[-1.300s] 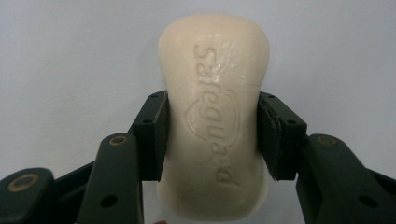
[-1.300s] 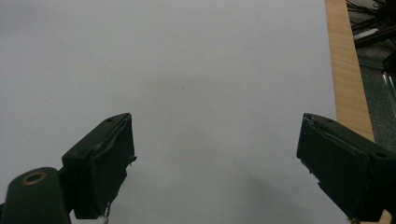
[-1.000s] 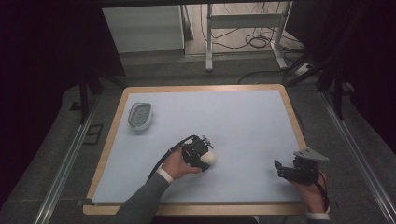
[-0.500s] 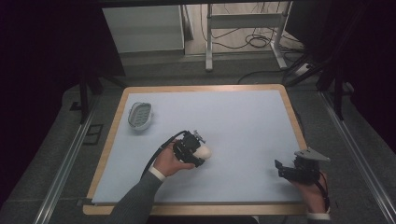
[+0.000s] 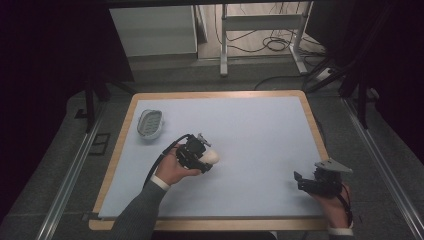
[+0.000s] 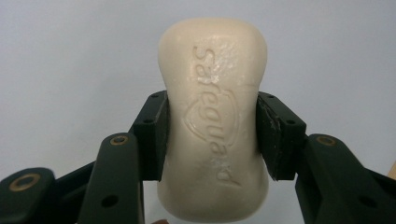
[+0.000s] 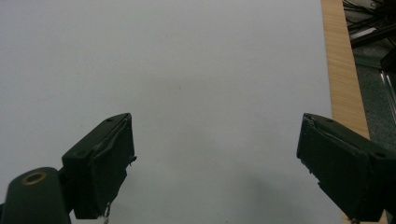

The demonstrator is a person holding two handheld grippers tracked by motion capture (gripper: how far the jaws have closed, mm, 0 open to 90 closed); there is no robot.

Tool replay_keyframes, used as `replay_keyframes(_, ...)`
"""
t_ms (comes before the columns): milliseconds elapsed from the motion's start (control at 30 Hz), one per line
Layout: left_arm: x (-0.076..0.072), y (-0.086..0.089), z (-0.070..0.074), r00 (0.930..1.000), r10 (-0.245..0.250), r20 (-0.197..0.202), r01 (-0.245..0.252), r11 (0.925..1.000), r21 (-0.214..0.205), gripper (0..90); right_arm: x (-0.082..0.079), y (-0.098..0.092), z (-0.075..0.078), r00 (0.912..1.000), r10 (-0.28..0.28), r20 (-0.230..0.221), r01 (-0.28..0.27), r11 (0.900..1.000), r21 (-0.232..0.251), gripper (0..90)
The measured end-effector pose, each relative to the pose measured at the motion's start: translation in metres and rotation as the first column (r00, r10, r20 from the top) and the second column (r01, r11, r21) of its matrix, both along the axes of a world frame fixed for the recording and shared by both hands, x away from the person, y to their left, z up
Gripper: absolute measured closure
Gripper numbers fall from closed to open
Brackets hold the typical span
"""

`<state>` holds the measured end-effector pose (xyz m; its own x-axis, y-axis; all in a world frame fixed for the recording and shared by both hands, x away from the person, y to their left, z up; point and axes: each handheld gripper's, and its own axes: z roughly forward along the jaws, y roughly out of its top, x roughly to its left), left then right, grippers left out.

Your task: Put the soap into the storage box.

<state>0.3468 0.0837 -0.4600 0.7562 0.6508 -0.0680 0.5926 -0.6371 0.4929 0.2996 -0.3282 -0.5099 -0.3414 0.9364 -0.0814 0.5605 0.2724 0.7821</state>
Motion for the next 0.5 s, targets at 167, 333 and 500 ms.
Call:
replay_keyframes(167,0.002,0.007,0.003,0.9999,0.016,0.003,-0.016,0.9998,-0.009,49.5,0.0,0.0,0.0,1.0,0.001,-0.001,-0.001,1.0,-0.001,10.9)
replay_keyframes(333,0.004,0.013,0.005,0.9996,0.025,0.008,-0.025,0.9993,-0.029,49.5,0.0,0.0,0.0,1.0,0.001,-0.001,-0.001,1.0,-0.003,10.9)
replay_keyframes(500,0.008,0.02,0.008,0.999,0.043,0.014,-0.043,0.9988,-0.023,49.5,0.0,0.0,-0.001,1.0,-0.001,-0.004,0.001,1.0,-0.002,10.9)
